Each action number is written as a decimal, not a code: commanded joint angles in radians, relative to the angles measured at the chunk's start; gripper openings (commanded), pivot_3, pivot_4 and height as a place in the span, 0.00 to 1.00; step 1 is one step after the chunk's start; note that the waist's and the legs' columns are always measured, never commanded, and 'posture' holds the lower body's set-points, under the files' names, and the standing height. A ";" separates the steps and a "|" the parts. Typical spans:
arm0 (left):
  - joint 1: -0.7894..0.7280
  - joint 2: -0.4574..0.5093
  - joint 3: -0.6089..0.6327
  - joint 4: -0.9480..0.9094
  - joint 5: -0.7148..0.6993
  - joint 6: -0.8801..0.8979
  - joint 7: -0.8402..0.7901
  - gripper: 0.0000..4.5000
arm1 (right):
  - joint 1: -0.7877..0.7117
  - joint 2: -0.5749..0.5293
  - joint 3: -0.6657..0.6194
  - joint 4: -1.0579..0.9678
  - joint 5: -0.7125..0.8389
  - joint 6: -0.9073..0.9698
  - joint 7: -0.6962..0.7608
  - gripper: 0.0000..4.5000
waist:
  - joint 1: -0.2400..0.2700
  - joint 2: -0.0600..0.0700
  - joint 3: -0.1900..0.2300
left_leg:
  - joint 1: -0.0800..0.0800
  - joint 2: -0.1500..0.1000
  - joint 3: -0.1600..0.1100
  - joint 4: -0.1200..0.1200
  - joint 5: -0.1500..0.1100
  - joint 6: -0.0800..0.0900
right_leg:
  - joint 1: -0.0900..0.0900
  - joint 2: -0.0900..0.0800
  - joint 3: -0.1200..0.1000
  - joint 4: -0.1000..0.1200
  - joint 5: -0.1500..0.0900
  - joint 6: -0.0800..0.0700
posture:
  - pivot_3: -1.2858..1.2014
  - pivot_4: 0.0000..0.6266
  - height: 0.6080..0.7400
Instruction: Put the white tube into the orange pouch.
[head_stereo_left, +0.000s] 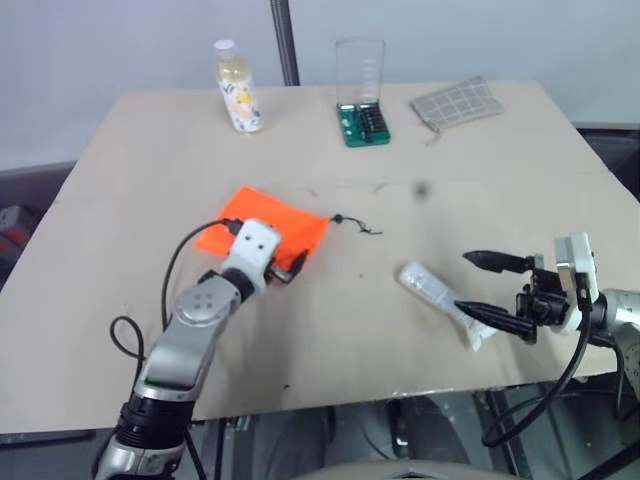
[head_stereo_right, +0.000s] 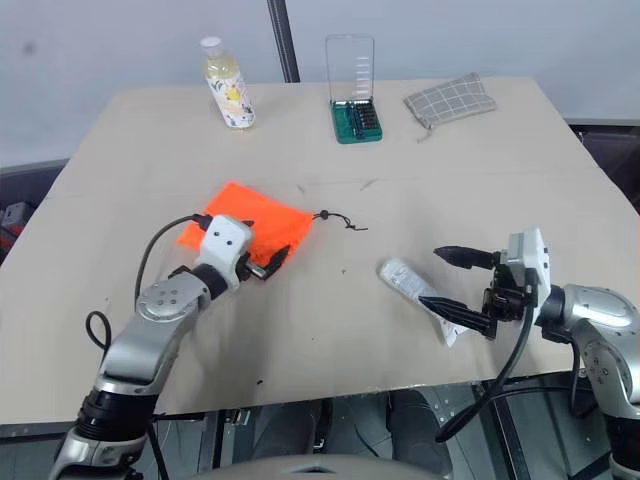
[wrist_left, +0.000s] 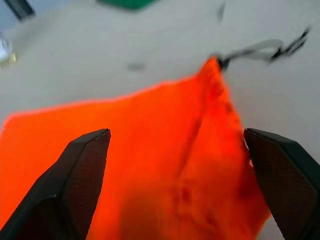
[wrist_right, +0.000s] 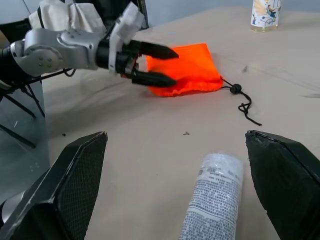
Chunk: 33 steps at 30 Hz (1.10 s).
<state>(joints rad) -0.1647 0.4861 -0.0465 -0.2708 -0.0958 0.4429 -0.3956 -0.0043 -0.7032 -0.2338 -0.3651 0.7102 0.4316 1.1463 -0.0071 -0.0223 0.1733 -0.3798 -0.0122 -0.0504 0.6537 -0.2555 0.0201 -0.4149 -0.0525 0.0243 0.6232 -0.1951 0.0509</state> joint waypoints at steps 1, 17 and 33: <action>-0.042 -0.014 0.004 0.004 0.020 -0.029 0.012 0.98 | 0.005 -0.009 -0.025 -0.025 0.012 -0.018 -0.006 0.99 | 0.003 0.000 0.000 | 0.000 0.000 0.000 0.000 0.000 0.000 | 0.000 0.000 0.000 0.000 0.000 0.000 | 0.52 0.24 1.00; -0.026 -0.005 0.027 0.032 0.037 -0.049 -0.010 0.02 | 0.007 0.015 0.005 -0.001 -0.011 -0.067 -0.025 1.00 | 0.002 0.000 0.000 | 0.000 0.000 -0.001 0.000 0.000 0.000 | 0.000 0.000 -0.001 0.000 0.000 0.000 | 0.52 0.24 1.00; -0.018 -0.042 0.161 -0.121 -0.187 0.026 -0.075 0.02 | 0.012 -0.052 0.217 0.112 -0.389 -0.031 -0.202 1.00 | 0.002 0.000 0.000 | 0.000 0.000 -0.001 0.001 0.000 0.000 | 0.000 -0.001 -0.001 0.000 0.000 -0.001 | 0.52 0.24 1.00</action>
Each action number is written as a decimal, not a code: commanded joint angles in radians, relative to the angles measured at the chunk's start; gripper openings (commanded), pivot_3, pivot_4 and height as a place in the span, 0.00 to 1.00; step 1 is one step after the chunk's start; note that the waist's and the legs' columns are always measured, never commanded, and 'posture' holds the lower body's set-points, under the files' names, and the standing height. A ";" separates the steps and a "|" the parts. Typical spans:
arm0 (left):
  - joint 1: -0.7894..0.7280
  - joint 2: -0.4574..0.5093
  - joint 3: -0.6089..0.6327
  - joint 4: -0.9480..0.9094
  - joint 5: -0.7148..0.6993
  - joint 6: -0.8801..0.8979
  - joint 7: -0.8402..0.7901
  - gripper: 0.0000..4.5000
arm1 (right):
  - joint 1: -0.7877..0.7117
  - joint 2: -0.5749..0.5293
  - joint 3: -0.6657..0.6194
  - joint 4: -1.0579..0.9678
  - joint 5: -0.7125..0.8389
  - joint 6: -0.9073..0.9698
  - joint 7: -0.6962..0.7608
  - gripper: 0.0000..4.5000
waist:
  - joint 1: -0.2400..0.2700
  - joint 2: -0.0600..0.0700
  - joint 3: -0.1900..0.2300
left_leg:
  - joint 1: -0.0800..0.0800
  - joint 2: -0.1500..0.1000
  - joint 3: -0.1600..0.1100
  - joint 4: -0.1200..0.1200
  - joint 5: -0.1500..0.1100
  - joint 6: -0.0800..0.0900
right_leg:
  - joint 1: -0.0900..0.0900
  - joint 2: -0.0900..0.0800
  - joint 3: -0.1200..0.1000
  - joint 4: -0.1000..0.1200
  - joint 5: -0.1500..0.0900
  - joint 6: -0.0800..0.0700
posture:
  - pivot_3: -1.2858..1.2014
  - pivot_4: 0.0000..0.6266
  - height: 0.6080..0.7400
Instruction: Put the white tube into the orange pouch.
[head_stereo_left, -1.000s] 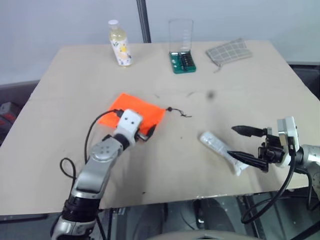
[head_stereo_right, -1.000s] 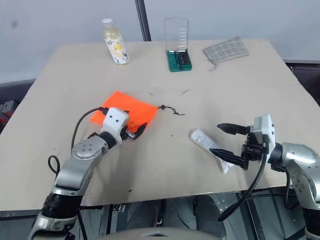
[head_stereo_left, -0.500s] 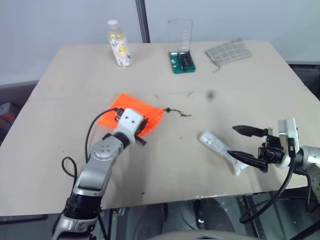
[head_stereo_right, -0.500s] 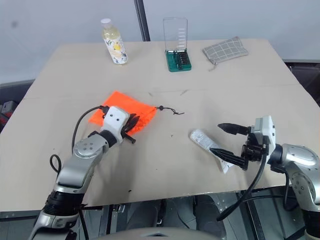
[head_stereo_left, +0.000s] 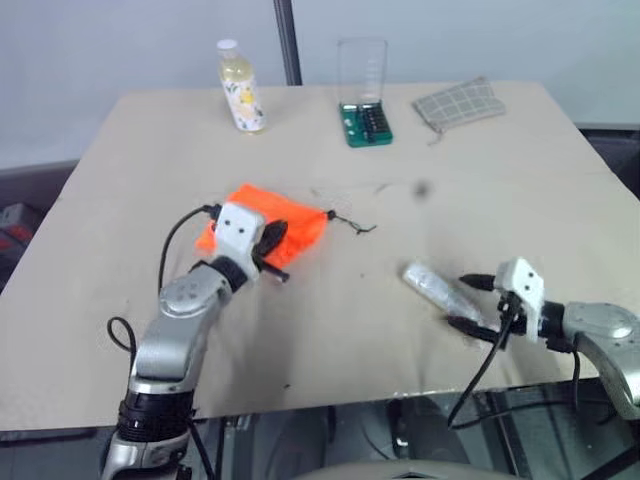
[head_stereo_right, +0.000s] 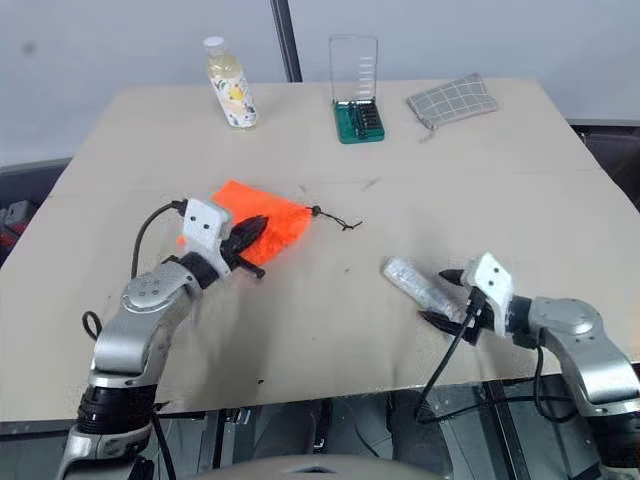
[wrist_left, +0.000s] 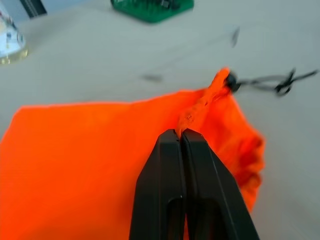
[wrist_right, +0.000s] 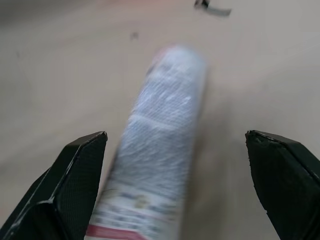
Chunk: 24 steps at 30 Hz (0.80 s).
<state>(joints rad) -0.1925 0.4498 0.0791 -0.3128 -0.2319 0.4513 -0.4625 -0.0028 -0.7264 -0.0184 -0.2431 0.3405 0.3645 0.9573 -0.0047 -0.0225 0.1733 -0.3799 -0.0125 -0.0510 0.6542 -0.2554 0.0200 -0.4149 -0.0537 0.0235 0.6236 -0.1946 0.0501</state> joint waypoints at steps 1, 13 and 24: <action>0.014 -0.006 0.038 -0.087 -0.059 0.024 -0.008 0.02 | 0.014 -0.040 0.008 -0.011 -0.026 0.053 -0.013 1.00 | 0.000 0.000 0.000 | 0.000 0.000 0.000 0.000 0.000 0.000 | 0.000 0.000 0.000 0.000 0.000 0.000 | 0.52 0.24 1.00; 0.021 0.007 0.075 -0.098 -0.157 0.061 -0.038 0.00 | -0.016 -0.038 0.015 -0.017 -0.047 0.005 -0.016 0.06 | -0.006 -0.003 -0.002 | 0.001 0.000 0.000 0.001 0.000 0.000 | 0.001 0.001 -0.001 0.000 0.000 0.001 | 0.52 0.24 1.00; 0.025 0.006 0.065 -0.136 -0.216 0.100 -0.057 0.00 | -0.352 0.146 0.213 -0.033 -0.089 0.132 -0.098 0.06 | -0.007 -0.003 -0.001 | 0.001 0.000 -0.002 0.001 0.000 0.000 | 0.000 0.002 -0.001 0.001 0.000 0.000 | 0.52 0.24 1.00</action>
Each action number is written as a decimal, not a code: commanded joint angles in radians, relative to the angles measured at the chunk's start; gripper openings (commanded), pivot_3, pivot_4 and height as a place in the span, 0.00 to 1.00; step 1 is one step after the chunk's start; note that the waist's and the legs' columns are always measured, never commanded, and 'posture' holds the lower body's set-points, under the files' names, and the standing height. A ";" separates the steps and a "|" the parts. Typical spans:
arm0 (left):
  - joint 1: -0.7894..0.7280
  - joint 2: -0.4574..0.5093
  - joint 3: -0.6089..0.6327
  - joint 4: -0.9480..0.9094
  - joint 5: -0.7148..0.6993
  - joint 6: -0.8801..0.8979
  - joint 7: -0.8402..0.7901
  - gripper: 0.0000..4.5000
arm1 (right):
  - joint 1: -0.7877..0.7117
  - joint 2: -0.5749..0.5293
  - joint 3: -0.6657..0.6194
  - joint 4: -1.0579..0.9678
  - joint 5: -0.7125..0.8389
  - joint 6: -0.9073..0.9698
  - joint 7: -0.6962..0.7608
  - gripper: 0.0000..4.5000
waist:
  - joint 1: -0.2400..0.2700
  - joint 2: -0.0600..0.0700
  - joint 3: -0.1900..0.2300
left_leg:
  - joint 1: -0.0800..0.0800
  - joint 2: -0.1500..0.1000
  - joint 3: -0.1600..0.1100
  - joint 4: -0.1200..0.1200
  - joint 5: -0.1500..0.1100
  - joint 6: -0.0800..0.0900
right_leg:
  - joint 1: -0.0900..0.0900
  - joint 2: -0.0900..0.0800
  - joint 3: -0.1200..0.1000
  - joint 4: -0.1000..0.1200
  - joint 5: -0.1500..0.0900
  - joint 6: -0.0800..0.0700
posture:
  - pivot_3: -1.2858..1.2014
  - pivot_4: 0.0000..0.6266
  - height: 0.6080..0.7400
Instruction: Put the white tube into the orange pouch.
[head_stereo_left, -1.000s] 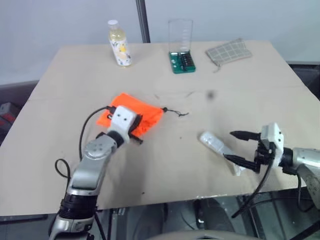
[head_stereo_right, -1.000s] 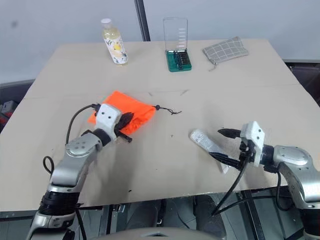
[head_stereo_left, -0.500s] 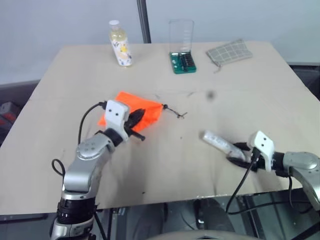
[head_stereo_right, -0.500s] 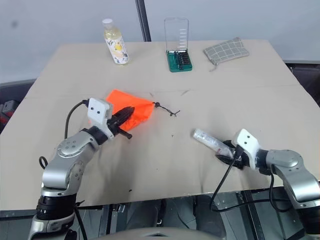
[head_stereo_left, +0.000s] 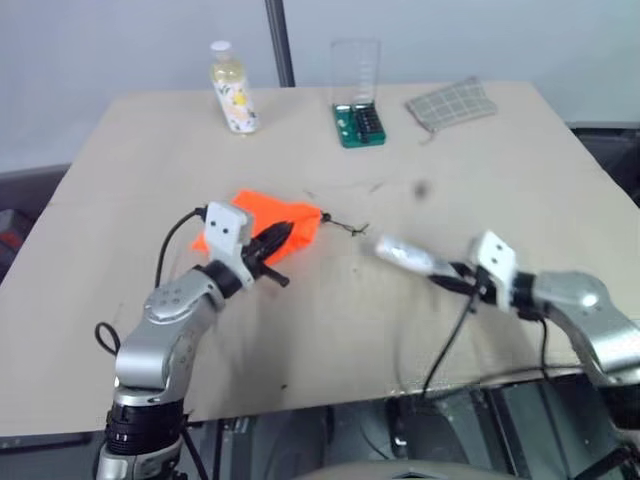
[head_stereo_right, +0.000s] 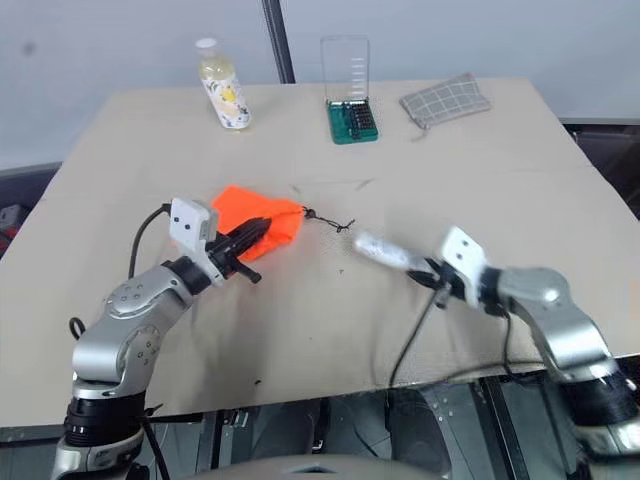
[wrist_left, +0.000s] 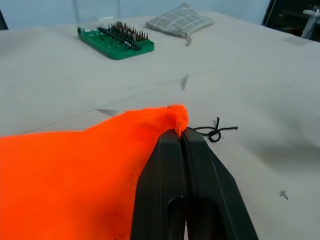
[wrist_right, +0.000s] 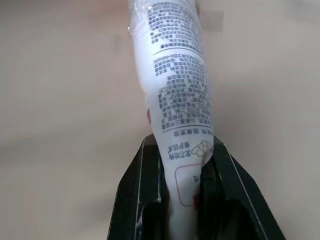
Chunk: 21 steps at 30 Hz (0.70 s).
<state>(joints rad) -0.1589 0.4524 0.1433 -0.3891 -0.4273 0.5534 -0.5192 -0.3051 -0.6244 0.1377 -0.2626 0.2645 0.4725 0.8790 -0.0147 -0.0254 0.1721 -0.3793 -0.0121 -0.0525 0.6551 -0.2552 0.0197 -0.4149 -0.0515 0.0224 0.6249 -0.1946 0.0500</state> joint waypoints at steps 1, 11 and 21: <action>-0.009 0.004 0.000 -0.061 -0.022 0.000 0.001 0.00 | -0.064 0.061 0.076 -0.004 -0.019 0.032 -0.024 0.06 | 0.007 0.000 0.000 | -0.001 0.000 -0.001 0.000 0.000 0.000 | 0.000 0.000 -0.001 0.000 0.000 0.000 | 0.52 0.24 1.00; 0.012 -0.010 -0.016 -0.116 -0.039 0.026 0.019 0.00 | -0.258 0.298 0.202 0.261 -0.117 -0.004 -0.095 0.06 | 0.002 0.000 0.000 | -0.002 -0.003 -0.007 0.000 0.000 0.000 | 0.000 -0.003 -0.002 -0.001 0.000 -0.001 | 0.52 0.24 1.00; 0.058 0.002 -0.104 -0.193 -0.053 0.054 0.002 0.00 | -0.385 0.444 0.223 0.459 -0.169 -0.083 -0.121 0.06 | 0.001 0.001 0.001 | -0.002 -0.003 -0.007 -0.001 0.000 -0.001 | -0.001 -0.002 -0.003 0.000 0.000 -0.001 | 0.52 0.24 1.00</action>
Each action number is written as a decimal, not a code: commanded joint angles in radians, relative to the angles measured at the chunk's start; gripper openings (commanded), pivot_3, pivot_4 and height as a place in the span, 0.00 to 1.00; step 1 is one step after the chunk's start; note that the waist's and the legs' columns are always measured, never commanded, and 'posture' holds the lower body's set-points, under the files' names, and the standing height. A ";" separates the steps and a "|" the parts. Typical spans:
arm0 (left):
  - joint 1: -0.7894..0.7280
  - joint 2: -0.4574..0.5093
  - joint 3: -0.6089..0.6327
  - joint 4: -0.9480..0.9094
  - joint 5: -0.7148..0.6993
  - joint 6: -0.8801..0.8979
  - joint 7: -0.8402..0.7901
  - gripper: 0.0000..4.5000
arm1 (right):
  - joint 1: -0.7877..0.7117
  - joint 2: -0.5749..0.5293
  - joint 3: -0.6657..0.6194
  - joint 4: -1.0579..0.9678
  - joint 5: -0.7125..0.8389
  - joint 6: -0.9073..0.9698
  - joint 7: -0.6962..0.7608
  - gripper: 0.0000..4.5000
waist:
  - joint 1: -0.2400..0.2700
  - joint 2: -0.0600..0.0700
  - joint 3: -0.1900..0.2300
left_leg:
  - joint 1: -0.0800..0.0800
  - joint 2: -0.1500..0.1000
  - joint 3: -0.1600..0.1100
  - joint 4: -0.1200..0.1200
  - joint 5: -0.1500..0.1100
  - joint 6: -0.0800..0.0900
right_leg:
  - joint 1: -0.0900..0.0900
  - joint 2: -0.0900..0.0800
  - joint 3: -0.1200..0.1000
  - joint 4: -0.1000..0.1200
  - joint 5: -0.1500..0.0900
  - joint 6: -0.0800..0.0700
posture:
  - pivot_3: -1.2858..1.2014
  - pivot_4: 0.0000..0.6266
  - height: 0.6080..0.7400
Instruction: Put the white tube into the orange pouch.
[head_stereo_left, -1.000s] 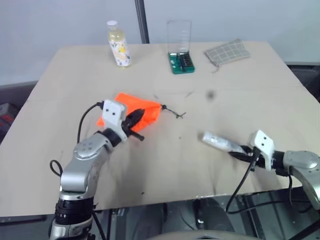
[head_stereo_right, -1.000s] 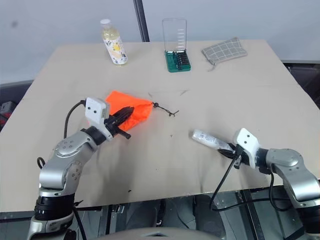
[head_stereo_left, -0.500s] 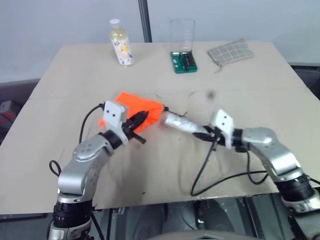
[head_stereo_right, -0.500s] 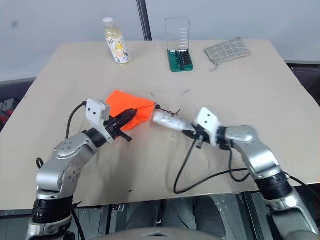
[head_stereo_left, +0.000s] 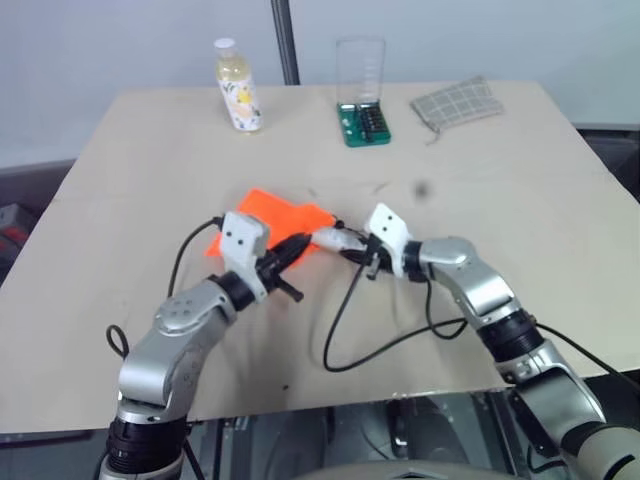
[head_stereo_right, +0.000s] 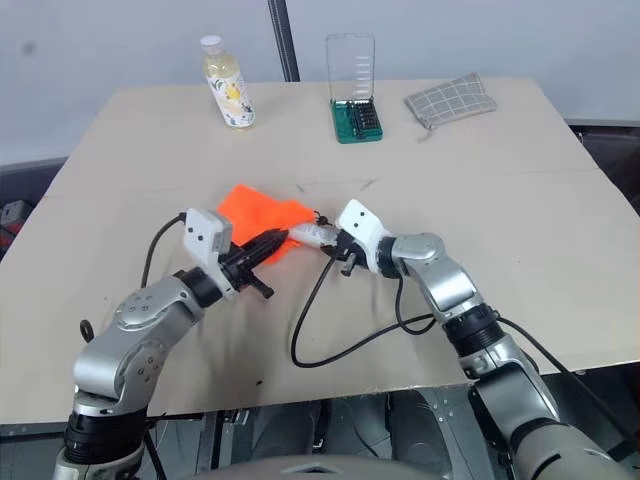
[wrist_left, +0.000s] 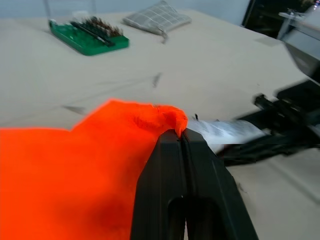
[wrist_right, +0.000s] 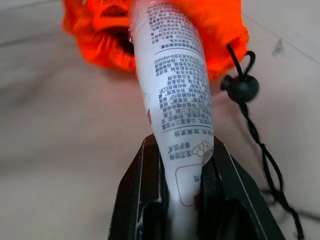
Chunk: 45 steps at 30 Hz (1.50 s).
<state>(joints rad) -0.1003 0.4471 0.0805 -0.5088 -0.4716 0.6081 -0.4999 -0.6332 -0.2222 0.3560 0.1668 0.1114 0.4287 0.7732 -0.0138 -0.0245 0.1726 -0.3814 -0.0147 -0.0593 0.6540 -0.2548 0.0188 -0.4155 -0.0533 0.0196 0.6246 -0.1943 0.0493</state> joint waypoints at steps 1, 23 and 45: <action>0.000 0.008 -0.057 -0.075 -0.002 -0.004 -0.019 0.00 | -0.070 0.059 0.009 0.044 -0.015 -0.033 -0.008 0.06 | -0.001 0.000 0.000 | 0.000 0.000 0.000 0.000 0.000 0.000 | 0.000 0.000 0.000 0.000 0.000 0.000 | 0.52 0.24 1.00; -0.026 -0.010 -0.003 0.053 0.049 -0.063 0.027 0.00 | -0.021 -0.115 -0.095 -0.196 0.108 0.063 0.169 1.00 | -0.001 0.002 0.001 | 0.000 0.000 -0.001 -0.001 0.000 0.000 | -0.001 0.000 0.000 0.000 0.000 0.000 | 0.52 0.24 1.00; -0.037 0.016 -0.067 0.086 0.099 -0.103 -0.045 0.00 | -0.180 0.012 0.028 0.283 -0.213 -0.262 -0.022 1.00 | -0.022 0.002 0.001 | 0.002 0.001 0.000 -0.001 0.000 0.000 | -0.001 0.001 0.002 0.001 0.000 0.000 | 0.52 0.24 1.00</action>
<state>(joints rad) -0.1236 0.4640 0.0182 -0.4018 -0.3749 0.5273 -0.5394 -0.7948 -0.2424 0.4034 0.4483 -0.1166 0.1871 0.7737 -0.0356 -0.0227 0.1736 -0.3797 -0.0140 -0.0593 0.6525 -0.2545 0.0184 -0.4166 -0.0526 0.0219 0.6257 -0.1941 0.0491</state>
